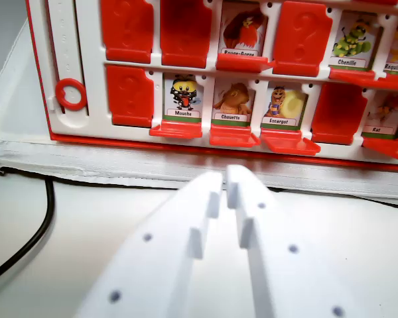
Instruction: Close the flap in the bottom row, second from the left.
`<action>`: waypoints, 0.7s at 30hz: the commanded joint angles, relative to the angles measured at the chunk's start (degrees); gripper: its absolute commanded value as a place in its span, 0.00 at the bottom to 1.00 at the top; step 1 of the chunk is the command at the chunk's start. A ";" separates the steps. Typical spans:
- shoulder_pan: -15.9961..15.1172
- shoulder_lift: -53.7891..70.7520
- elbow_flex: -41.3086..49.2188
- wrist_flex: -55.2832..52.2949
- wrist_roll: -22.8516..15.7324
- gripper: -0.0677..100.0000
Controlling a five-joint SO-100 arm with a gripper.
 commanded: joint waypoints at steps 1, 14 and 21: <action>-1.67 -4.39 -2.72 -4.66 0.62 0.00; -4.75 -23.64 -12.13 -10.02 2.64 0.00; -5.10 -31.46 -18.19 -10.72 2.81 0.00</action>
